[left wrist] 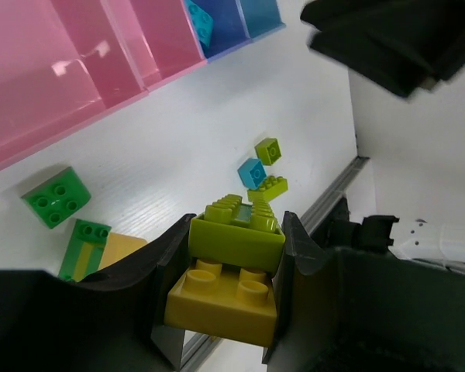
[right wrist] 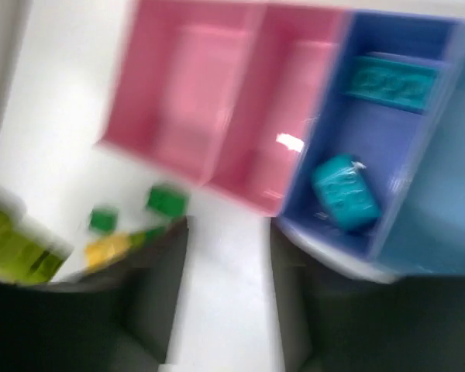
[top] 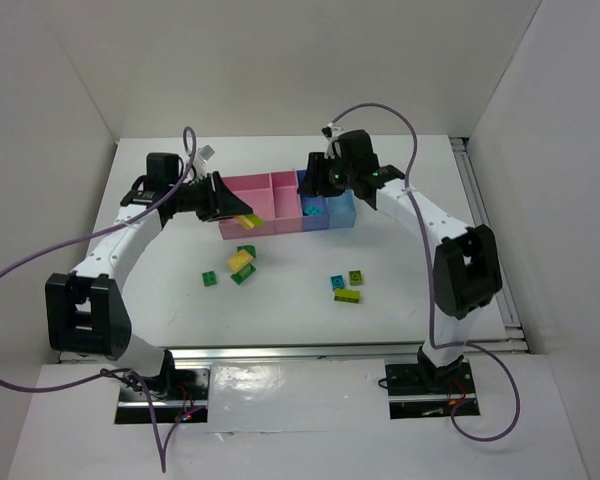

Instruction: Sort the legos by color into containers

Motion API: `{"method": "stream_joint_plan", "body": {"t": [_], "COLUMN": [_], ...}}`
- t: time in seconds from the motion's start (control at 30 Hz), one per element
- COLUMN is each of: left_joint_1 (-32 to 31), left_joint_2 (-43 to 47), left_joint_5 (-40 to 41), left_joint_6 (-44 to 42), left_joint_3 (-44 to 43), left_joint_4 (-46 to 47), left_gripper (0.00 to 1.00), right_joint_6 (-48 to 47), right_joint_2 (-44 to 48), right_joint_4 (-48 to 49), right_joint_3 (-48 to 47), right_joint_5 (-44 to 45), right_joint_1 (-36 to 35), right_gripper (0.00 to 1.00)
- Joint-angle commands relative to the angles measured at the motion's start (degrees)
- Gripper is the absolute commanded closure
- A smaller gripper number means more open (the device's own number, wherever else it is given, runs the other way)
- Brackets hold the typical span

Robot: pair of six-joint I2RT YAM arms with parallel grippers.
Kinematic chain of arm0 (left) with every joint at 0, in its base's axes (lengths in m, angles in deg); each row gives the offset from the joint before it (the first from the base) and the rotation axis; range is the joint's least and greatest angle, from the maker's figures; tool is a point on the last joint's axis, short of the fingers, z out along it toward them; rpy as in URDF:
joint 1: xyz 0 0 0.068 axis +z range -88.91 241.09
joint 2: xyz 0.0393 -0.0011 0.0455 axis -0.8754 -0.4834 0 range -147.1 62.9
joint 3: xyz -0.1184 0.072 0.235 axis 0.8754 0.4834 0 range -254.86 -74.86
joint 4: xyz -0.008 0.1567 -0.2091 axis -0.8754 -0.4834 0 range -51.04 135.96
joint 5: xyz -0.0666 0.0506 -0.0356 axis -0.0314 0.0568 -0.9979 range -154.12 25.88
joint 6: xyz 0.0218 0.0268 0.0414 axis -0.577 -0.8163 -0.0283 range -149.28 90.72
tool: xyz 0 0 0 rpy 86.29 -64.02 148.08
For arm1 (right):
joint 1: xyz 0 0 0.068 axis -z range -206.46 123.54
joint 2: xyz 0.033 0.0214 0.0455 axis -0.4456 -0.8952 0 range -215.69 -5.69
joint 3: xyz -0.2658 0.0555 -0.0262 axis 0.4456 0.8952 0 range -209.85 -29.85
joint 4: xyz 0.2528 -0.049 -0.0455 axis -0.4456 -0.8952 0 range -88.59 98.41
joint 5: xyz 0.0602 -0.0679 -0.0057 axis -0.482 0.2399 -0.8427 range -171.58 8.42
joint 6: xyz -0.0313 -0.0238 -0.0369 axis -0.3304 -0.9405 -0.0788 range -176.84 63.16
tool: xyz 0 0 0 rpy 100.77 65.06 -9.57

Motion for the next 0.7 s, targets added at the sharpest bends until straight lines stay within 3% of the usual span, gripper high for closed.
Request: {"method": "stream_joint_plan", "body": {"t": [0.0,0.1,0.23,0.47,0.57,0.67], "left_joint_1": [0.1,0.1,0.6,0.6,0.6,0.6], "left_joint_2": [-2.2,-3.5,-4.0,-4.0,-4.0,-3.5], "left_joint_5": [-7.6,-12.6,-22.5,-26.7,-27.3,-27.3], "left_joint_6": [-2.7,-2.7,-1.2,-0.7,-0.7,-0.7], "left_joint_3": [-2.7,-2.1,0.1,0.1,0.7,1.2], "left_joint_4": [0.6,2.6,8.4,11.7,12.4,12.4], "left_gripper": [1.00,1.00,1.00,1.00,1.00,1.00], "right_joint_6": [-2.7,-1.9,-2.4,-2.4,-0.5,2.8], "right_joint_2": [7.8,8.9,7.1,2.1,0.8,0.2], "right_joint_4": [9.4,14.1,14.1,14.9,17.6,21.8], "right_joint_3": [6.7,11.1,9.8,5.5,4.8,4.8], "right_joint_5": [-22.8,-34.8,-42.1,-49.9,-50.4,-51.6], "right_joint_1": [-0.3,-0.9,-2.9,-5.2,-5.7,-5.7], "right_gripper": [0.41,0.17,0.08,0.08,0.14,0.31]}}
